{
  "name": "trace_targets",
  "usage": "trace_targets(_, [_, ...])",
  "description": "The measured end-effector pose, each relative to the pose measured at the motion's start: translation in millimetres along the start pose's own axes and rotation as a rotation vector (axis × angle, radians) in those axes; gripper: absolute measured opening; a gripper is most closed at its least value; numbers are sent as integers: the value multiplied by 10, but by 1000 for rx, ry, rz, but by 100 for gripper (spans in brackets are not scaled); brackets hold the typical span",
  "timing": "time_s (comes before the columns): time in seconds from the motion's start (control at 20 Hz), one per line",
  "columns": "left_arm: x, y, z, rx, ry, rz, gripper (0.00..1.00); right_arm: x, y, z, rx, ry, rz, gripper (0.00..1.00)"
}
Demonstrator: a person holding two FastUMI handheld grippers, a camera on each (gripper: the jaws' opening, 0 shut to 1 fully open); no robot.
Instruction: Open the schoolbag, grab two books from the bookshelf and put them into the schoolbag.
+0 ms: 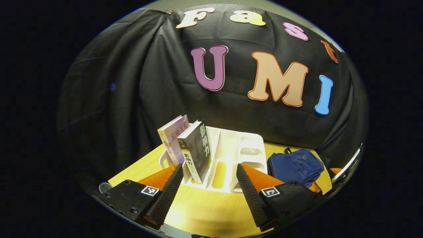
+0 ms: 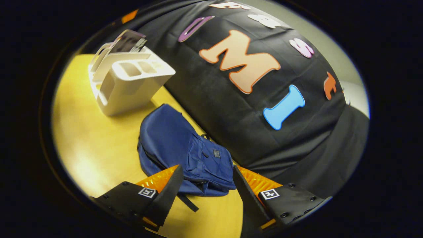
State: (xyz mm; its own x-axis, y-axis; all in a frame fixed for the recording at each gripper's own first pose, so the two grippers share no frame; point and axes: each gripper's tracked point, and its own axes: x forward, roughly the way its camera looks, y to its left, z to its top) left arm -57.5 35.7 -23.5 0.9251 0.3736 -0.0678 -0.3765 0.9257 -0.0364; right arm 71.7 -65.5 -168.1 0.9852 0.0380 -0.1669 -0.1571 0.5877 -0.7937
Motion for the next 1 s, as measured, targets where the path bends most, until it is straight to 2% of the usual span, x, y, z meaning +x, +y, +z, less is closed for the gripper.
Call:
trace_targets(0.15, [-29, 74, -53, 17, 10, 34, 93, 148, 206, -104, -128, -17, 25, 98])
trace_targets(0.45, [-88, 153, -168, 22, 43, 73, 96, 380, 449, -139, -304, -65, 44, 97])
trace_targets(0.6, [-88, 176, -200, 16, 55, 80, 95, 512, 591, -197, -345, -61, 77, 97])
trace_targets(0.65, [-99, 191, -206, 15, 58, 85, 95, 561, 622, -203, -358, -62, 80, 89])
trace_targets(1.0, [-104, 248, -245, 27, 77, 110, 96, 781, 765, -280, -393, -45, 85, 88])
